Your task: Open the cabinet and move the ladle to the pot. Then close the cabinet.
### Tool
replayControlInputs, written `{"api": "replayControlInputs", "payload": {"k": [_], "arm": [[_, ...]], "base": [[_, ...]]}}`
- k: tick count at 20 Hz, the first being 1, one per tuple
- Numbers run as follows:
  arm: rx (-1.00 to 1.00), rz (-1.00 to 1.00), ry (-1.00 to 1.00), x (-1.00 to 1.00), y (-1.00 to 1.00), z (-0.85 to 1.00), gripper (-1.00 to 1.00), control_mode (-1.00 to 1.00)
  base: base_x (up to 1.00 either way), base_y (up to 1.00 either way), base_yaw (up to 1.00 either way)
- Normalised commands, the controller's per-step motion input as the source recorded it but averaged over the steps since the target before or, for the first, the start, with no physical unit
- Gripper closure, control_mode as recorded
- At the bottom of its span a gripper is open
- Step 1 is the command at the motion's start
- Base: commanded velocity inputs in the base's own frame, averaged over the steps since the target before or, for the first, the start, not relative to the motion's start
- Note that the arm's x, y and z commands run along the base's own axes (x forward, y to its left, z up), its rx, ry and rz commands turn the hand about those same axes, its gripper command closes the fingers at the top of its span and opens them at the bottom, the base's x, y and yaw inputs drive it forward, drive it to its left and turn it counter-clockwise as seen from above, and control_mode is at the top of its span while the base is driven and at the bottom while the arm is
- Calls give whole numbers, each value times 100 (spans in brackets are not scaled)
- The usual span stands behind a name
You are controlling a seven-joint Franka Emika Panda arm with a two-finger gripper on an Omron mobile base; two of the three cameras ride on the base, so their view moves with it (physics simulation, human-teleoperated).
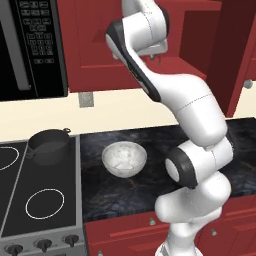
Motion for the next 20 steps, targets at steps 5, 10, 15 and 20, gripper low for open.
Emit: {"api": "replayControlInputs", "payload": {"k": [5, 10, 15, 20], "arm": [[4, 14, -3, 31, -23, -33, -100, -100], [3, 5, 0, 27, -13, -46, -100, -100], [0, 1, 0, 47, 0, -40, 100, -100], [0, 0, 0, 22, 3, -21, 100, -100]], "base": [[0, 0, 0], [0, 0, 0], [0, 0, 0], [0, 0, 0]]}}
